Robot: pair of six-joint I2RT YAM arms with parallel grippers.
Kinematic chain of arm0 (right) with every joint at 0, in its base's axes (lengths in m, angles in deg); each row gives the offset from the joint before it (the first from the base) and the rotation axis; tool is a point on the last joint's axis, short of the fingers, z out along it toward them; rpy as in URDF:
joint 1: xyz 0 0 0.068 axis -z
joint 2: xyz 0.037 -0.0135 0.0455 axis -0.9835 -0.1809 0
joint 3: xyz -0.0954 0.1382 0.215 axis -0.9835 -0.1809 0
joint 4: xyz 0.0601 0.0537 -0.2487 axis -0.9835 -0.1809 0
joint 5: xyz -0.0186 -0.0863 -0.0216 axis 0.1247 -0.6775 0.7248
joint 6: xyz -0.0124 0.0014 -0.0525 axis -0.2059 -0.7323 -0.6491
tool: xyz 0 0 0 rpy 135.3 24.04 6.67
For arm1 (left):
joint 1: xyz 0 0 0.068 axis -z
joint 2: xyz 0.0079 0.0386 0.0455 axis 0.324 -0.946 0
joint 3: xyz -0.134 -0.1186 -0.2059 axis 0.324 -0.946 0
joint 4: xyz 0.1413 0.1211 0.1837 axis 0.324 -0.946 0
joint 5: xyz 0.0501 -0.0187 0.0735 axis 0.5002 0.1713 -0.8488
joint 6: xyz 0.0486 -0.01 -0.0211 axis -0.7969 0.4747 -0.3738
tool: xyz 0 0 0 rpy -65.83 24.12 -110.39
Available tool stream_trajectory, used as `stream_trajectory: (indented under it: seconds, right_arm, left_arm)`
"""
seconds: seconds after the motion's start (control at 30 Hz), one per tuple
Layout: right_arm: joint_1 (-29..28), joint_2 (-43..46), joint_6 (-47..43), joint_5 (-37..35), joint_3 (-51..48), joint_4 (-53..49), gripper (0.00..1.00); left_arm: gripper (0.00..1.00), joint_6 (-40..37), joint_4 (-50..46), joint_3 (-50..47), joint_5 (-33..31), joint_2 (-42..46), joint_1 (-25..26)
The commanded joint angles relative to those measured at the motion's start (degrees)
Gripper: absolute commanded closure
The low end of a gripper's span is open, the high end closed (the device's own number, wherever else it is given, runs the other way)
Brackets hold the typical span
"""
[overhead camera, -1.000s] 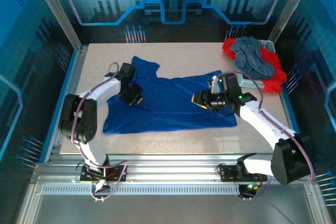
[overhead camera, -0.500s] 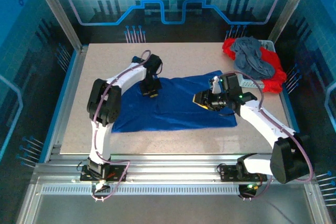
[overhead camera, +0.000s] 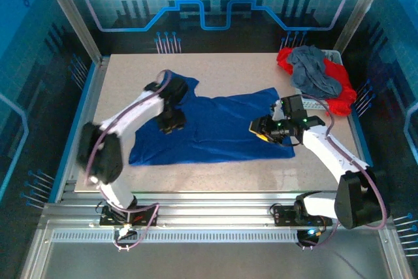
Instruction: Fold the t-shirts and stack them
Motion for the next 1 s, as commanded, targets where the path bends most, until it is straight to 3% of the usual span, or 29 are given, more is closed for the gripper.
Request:
stream_trajectory:
  seconds: [0.0,0.17,0.43,0.7,0.97]
  right_arm:
    - [2.2,-0.4,2.3,1.0,-3.4,-1.4,0.56]
    - [2.6,-2.7,1.2,1.9,-2.8,-0.3,0.60]
    - [2.8,-3.8,-0.6,3.4,-0.9,-1.5,0.63]
    - [3.6,-2.1,-0.9,2.8,-1.9,-3.1,0.63]
    - [6.7,-0.2,-1.4,-3.0,-1.7,-8.1,0.63]
  left_arm:
    - [0.73,14.1,-0.9,-13.9,6.0,10.7,-3.0]
    - [0.84,17.4,3.9,-26.6,10.8,19.1,-12.7]
    - [0.88,8.8,7.0,-25.8,4.0,9.4,-22.7]
    - [0.89,-1.1,7.1,-16.3,-5.7,-4.0,-26.4]
    - [0.88,-3.6,5.4,-13.8,-8.5,-5.1,-26.9]
